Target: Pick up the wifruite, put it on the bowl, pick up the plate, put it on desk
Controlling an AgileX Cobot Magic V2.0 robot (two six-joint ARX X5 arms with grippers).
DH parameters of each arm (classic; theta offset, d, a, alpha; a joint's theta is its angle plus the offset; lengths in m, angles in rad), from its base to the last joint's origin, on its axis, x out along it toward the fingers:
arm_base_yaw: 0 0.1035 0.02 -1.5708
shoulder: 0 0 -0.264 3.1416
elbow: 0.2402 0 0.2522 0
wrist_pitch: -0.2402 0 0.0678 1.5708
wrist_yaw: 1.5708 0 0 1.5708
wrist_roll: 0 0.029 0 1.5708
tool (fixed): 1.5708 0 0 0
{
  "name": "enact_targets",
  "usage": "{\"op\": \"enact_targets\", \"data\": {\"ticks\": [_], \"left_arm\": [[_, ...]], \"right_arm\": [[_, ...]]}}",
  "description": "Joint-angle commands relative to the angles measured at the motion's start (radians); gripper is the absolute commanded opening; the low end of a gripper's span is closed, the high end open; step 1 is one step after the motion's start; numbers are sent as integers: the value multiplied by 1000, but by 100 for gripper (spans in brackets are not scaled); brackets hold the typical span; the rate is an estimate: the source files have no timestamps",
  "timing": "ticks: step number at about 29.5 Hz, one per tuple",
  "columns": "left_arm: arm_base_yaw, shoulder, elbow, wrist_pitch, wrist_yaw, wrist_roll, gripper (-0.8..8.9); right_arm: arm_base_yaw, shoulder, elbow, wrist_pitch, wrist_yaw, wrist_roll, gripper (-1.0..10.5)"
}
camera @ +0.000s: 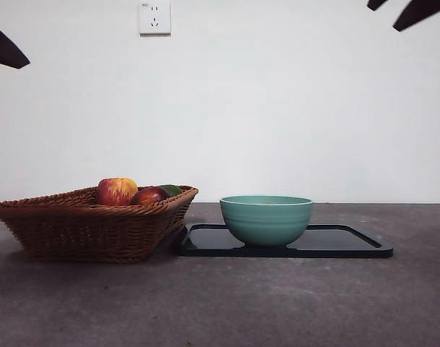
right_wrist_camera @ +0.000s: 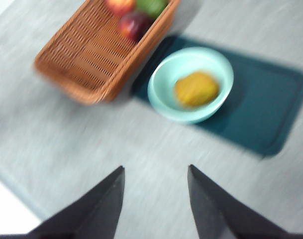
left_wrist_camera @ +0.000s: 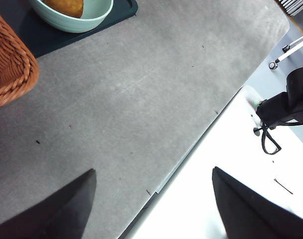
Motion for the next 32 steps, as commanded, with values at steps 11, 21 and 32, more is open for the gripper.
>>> {"op": "enact_targets", "data": {"ticks": [11,21,32], "left_arm": [[-5,5,11,10,5,13,372],[-5,5,11,10,5,13,372],[-5,5,11,10,5,12,372]], "right_arm": [[42,-128,-222,3,-174,-20,202],[41,-128,-226,8,-174,-20,202],[41,-128,-226,7,-174,-20,203]]}}
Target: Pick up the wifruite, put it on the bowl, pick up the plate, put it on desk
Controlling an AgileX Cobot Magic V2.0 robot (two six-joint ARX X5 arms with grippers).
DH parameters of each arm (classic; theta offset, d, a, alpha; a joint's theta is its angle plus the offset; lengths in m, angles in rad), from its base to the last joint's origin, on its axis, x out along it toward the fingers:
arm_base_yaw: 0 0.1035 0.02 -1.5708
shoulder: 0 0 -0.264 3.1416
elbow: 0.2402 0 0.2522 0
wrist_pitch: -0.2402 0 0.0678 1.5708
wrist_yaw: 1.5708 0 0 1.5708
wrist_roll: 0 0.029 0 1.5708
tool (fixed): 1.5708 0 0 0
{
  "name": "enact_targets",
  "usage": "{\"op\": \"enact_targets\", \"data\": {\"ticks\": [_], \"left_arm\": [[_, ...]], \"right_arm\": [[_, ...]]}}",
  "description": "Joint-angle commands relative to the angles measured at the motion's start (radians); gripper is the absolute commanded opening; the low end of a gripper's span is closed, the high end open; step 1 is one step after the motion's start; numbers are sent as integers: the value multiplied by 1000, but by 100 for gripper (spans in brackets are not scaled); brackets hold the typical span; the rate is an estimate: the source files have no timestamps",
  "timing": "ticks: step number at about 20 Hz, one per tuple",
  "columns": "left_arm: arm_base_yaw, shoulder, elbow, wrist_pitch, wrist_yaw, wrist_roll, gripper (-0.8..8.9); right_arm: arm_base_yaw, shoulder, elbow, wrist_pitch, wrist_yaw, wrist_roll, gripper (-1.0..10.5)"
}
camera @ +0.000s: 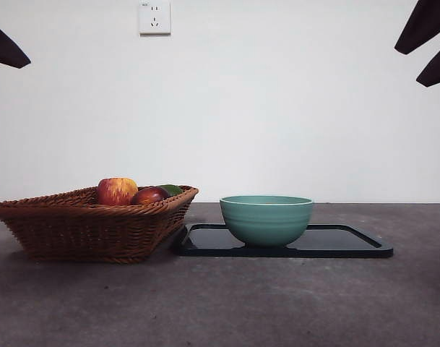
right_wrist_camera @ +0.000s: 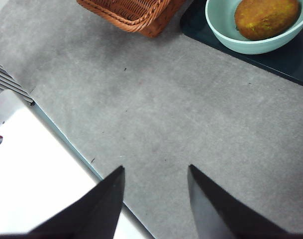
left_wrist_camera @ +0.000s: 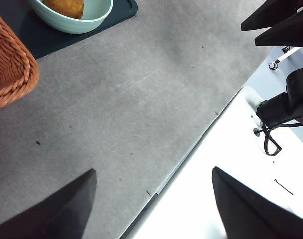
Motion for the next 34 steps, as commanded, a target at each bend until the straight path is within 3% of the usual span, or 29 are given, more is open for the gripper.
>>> {"op": "enact_targets", "data": {"ticks": [1,6,10,16,23,27,34], "left_arm": [[-5,5,11,7,5,13,372],[-5,5,11,47,5,4,371],[-26,13,19,187,-6,-72,371],[-58,110,105,317,-112,-98,371],[-94,526,438,328,-135,-66,371],[-122,753,629,327,-148,-44,371],[-181,1006,793,325,-291,53,335]], "right_arm": [[5,5,4,10,-3,-12,202],[5,5,4,10,-3,-12,203],[5,5,4,14,-3,-12,202],[5,5,4,13,-3,-12,202],[5,4,6,16,-4,-5,203],[4,-24,20,29,-3,69,203],[4,-110,84,26,-2,168,203]]}}
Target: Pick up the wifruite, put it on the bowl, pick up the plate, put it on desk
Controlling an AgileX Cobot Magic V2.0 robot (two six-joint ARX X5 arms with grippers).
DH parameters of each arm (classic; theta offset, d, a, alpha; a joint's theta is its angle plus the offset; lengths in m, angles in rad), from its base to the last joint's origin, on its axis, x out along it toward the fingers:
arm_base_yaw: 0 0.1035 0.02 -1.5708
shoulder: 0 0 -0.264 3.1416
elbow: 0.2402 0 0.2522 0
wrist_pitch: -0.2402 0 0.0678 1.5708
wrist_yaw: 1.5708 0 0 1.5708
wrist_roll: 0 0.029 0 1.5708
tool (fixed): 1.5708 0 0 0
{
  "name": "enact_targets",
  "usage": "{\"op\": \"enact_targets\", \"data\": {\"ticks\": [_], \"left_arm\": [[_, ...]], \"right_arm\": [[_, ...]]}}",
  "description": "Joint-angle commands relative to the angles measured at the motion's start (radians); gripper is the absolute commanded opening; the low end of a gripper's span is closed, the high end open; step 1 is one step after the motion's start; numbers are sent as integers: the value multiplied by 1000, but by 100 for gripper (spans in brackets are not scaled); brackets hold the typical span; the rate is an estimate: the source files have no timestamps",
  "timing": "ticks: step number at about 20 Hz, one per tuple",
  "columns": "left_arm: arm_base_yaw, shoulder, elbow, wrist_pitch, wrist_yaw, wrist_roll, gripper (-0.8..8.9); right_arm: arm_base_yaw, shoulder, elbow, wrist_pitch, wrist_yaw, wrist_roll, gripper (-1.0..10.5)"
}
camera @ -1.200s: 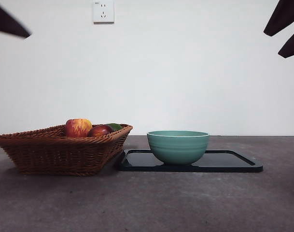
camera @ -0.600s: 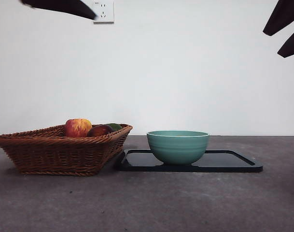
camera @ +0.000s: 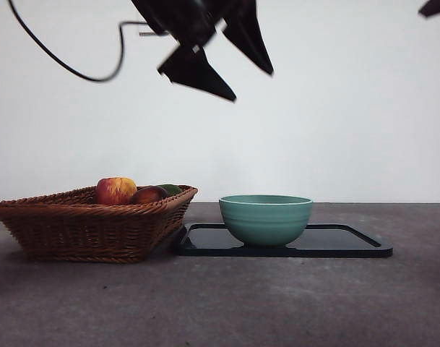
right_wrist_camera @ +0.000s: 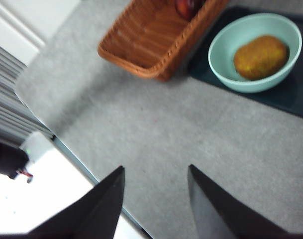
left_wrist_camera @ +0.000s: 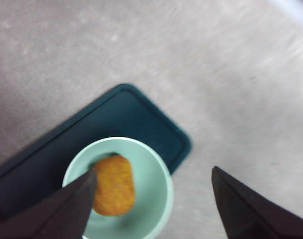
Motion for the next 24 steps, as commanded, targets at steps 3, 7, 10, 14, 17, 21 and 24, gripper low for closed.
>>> {"op": "enact_targets", "data": {"ticks": [3,7,10,14,17,21,24], "left_arm": [[-30,111,43,24,-78,71,344],[-35,192,48,31,-110,89,344],[-40,250,50,57,-113,89,344],[-54,303,50,84,-129,89,344],[-64,325,50,96,-141,93,344],[-76,335,50,101,-187,121,344],[-78,341,50,102,-188,126,344]], "right_arm": [[5,-37,24,-1,-2,50,203],[5,-82,24,-51,-2,56,203],[5,-106,24,-79,-2,56,203],[5,-113,24,-103,-2,56,203],[5,-113,24,-114,-2,55,203],[5,-113,24,-120,-2,55,203],[5,-113,24,-120,-2,55,203]]}}
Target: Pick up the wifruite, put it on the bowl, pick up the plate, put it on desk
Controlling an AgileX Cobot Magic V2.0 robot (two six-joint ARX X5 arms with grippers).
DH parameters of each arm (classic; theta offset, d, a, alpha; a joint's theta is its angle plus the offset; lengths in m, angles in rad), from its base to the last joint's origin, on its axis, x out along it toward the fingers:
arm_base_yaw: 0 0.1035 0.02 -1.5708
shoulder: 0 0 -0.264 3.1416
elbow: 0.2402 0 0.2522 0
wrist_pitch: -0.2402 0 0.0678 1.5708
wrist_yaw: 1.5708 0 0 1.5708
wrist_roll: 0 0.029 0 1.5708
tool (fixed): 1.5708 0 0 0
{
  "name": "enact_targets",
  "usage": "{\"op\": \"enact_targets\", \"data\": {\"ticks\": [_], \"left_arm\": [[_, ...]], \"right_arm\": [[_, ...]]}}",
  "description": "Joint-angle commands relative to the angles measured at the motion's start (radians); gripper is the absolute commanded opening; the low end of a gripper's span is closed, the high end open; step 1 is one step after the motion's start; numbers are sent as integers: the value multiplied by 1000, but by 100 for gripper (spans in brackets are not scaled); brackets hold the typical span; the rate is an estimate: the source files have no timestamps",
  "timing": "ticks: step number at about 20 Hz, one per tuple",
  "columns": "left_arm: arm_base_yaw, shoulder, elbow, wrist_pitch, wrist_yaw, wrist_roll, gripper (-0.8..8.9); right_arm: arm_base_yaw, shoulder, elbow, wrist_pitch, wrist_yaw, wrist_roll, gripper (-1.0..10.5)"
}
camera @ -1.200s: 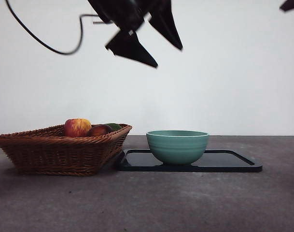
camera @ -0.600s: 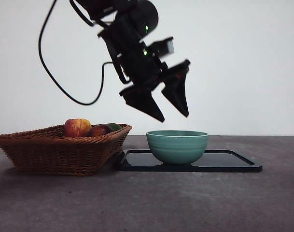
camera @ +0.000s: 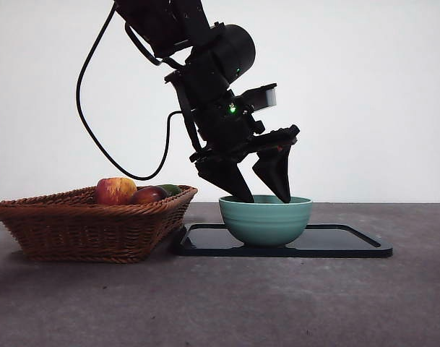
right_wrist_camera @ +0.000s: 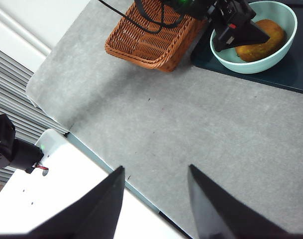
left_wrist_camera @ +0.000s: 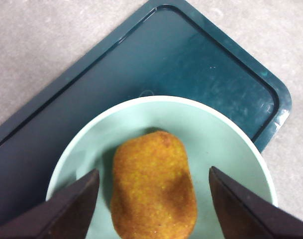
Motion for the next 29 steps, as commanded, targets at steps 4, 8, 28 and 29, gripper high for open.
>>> {"op": "enact_targets", "data": {"ticks": [4,8,28,29], "left_arm": [[-22,63,28,0,-5,16,344],[-31,64,28,9,-8,15,241],[-33,-327,117,-141,-5,-95,151],[-32,-357,117,-162,-5,-132,151]], "right_arm": [[5,2,19,6,-2,2,203],[5,2,19,6,-2,-5,203],[5,2,19,7,6,-34,203],[5,2,19,8,7,-40,203]]}}
